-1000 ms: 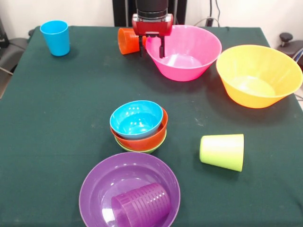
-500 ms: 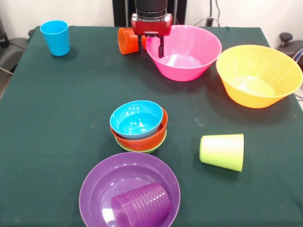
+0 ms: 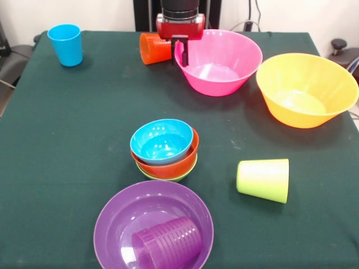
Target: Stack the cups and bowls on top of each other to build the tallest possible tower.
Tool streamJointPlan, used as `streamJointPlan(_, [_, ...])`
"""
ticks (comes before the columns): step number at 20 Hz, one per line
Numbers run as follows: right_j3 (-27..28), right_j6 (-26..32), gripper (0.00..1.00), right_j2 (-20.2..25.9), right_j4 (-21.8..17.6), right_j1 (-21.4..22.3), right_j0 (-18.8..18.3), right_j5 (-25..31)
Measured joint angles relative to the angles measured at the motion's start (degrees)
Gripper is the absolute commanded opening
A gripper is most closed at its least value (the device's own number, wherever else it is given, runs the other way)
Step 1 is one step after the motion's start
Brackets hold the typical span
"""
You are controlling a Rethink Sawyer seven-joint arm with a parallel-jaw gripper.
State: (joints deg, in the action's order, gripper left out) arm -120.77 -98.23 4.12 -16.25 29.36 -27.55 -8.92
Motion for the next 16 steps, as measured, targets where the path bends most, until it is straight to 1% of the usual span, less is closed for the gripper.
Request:
streamJointPlan(10, [-0.5,-0.6,0.0,0.0,0.0,0.3,0.0,-0.3])
streamJointPlan(13, [-1.3,-0.6,0.0,0.3,0.0,1.6,-0.1,-0.3])
streamJointPlan(16, [-2.3,-0.6,0.0,1.1,0.0,3.9,-0.6,0.4])
